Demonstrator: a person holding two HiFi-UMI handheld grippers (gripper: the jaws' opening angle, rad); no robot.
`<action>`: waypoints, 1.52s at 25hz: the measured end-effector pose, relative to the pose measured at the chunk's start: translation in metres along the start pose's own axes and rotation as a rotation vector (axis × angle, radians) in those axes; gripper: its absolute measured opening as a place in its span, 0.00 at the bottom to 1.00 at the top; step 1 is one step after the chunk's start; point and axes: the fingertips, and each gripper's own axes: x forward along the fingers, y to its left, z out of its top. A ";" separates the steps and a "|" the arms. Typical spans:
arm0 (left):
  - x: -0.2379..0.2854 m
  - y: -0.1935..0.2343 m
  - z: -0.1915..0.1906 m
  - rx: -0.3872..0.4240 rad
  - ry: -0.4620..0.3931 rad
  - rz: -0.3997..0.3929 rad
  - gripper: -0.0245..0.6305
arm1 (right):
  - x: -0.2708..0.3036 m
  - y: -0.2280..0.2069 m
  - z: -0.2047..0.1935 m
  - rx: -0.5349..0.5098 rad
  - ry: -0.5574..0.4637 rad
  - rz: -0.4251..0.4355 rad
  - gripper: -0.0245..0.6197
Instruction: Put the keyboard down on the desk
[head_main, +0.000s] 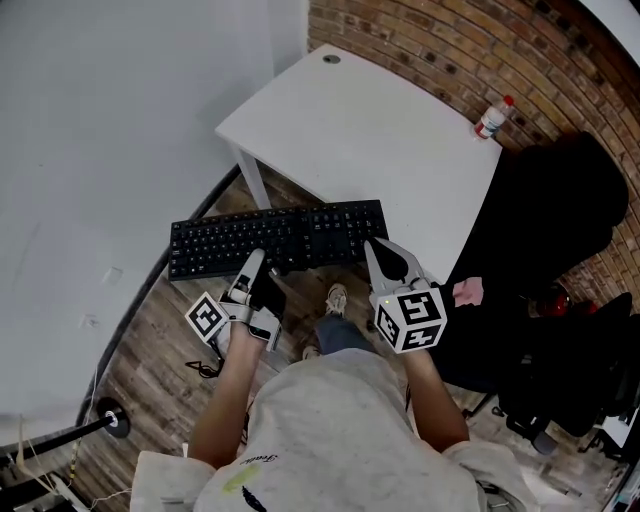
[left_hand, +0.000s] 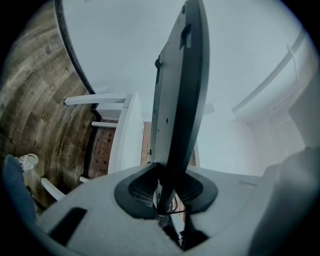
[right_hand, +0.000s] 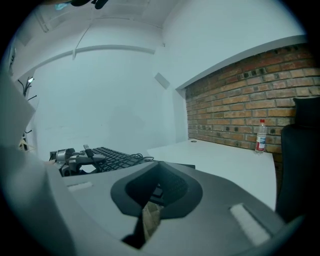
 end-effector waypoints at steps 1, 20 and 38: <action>0.007 0.002 0.001 0.001 0.005 0.003 0.15 | 0.004 -0.005 0.000 0.005 0.000 -0.003 0.05; 0.224 0.062 0.011 0.000 0.150 0.078 0.15 | 0.130 -0.169 0.013 0.119 0.039 -0.075 0.05; 0.340 0.100 -0.002 0.010 0.312 0.132 0.15 | 0.164 -0.258 0.027 0.202 0.009 -0.203 0.05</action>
